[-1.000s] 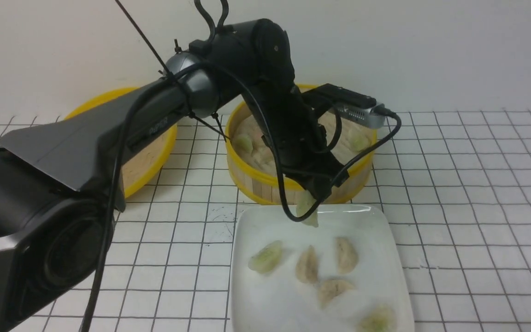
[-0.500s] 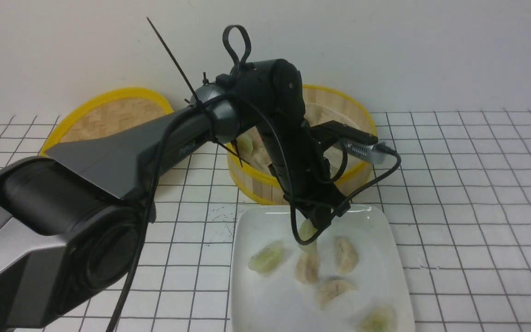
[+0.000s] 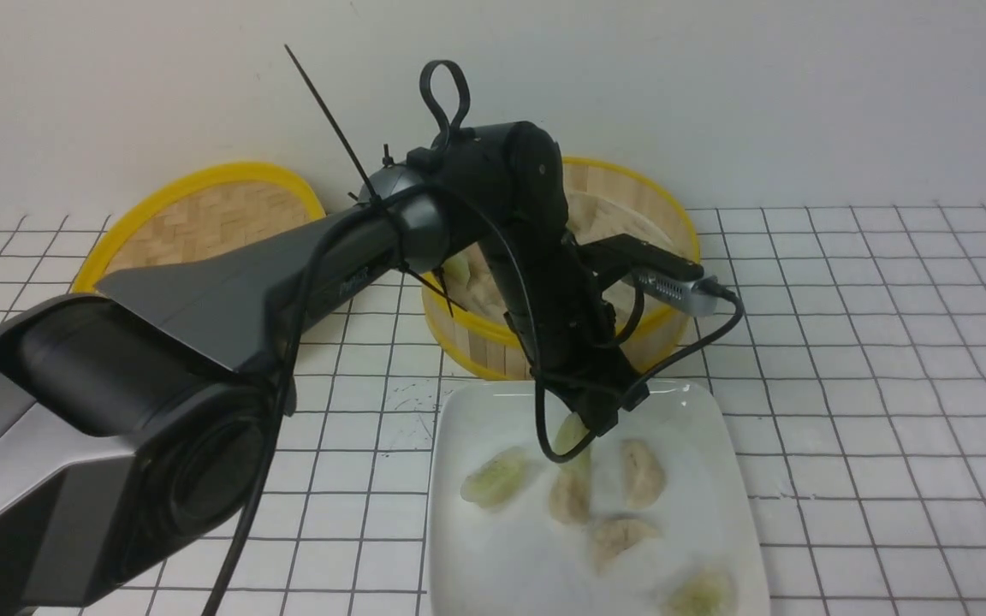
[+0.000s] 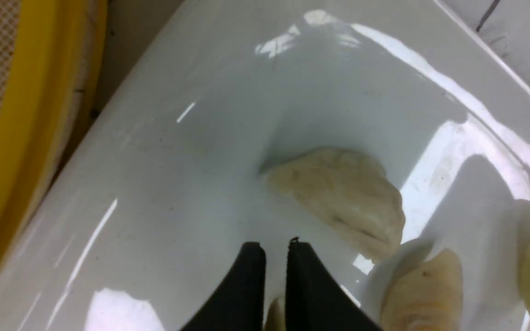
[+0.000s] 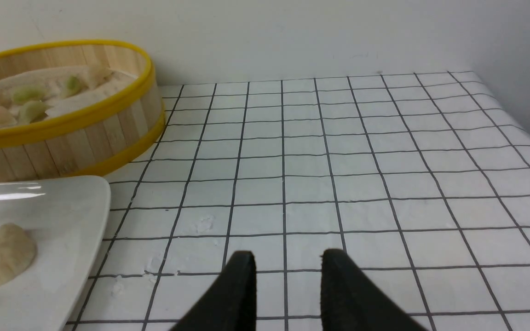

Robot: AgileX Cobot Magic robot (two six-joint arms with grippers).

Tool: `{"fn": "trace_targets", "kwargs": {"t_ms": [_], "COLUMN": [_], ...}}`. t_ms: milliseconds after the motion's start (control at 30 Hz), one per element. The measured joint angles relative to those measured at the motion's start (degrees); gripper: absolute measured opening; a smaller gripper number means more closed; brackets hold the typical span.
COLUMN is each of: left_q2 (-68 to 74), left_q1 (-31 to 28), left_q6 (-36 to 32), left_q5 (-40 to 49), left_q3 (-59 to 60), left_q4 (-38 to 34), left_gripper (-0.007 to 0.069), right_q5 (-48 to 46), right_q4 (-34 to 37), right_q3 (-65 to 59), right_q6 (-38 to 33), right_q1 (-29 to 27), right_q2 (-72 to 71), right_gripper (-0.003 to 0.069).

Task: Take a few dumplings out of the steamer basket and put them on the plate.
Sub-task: Use the left arm to put the dumpling into the plate

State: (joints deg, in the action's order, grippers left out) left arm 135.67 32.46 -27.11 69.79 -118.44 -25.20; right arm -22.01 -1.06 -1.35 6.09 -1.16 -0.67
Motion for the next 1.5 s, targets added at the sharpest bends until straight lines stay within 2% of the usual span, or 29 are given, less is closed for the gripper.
{"fn": "trace_targets", "kwargs": {"t_ms": [200,1100,1233,1500], "left_q2": [0.0,3.3,3.3,3.9], "left_q1": [0.1,0.1,0.1,0.1], "left_q6": [-1.4,-3.2,-3.2,-2.1], "left_q5": [-1.3,-0.9,-0.9,1.3], "left_q3": [0.0,-0.4,-0.4,-3.5], "left_q4": [-4.8,-8.4,-8.3,-7.4], "left_gripper": [0.0030,0.0029,0.0048,0.0169], "right_q5": [0.0,0.0,0.0,0.0], "right_q4": [0.0,0.0,0.0,0.0], "right_q3": [0.0,0.0,0.0,0.0], "right_q6": [0.0,0.0,0.0,0.0], "right_q1": [0.0,0.0,0.0,0.0], "right_q2": [0.0,0.0,0.0,0.0], "right_gripper": [0.0192,0.0192,0.0192,0.0192]}}
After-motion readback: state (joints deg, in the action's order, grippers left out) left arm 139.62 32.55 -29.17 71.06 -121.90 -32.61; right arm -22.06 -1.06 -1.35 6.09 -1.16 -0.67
